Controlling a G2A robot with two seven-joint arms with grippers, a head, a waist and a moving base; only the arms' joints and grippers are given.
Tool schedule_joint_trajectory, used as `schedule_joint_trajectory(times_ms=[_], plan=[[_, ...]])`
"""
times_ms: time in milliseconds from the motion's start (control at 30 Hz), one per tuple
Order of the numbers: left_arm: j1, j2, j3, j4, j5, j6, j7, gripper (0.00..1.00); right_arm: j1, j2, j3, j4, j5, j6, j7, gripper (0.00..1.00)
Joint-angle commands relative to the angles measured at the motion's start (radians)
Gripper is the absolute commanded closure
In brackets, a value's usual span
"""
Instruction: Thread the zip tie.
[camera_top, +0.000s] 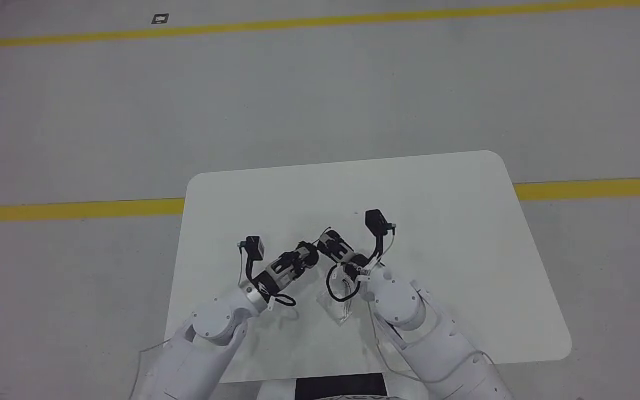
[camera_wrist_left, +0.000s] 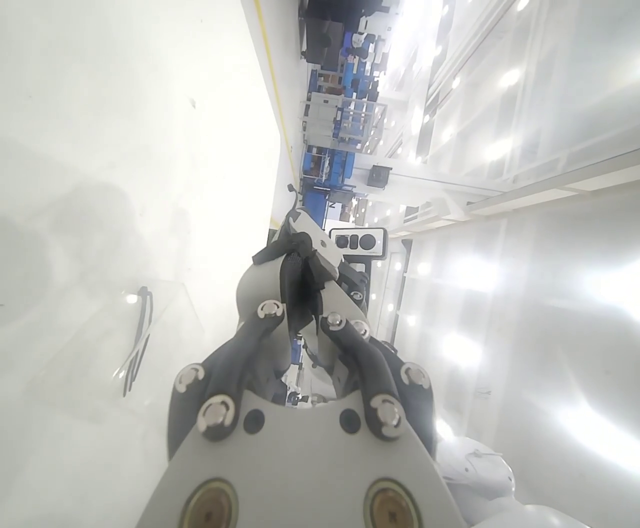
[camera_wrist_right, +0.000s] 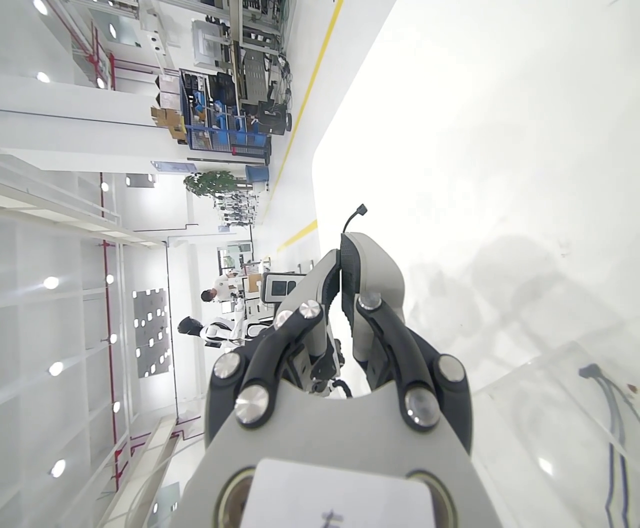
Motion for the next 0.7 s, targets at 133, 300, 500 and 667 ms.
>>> schedule_joint_trajectory(times_ms=[133,300,500,667], plan=[[0.005,0.003,-0.007,-0.001,-0.003,-0.008,-0.003,1.00,0.003,0.000,-0.001,-0.001,-0.009,-0.004,0.004,0.88],[0.020,0.012,-0.030,-0.016,0.010,-0.015,-0.025,1.00,-0.004,0.001,0.017,-0.009,-0.012,0.001,-0.022,0.00],[0.045,0.026,-0.068,-0.048,0.005,-0.006,-0.090,1.00,-0.029,0.016,0.089,-0.028,0.004,-0.033,0.015,0.00],[0.064,0.039,-0.098,-0.071,-0.047,0.015,-0.208,1.00,-0.033,0.030,0.138,-0.040,0.015,-0.080,0.113,0.00]])
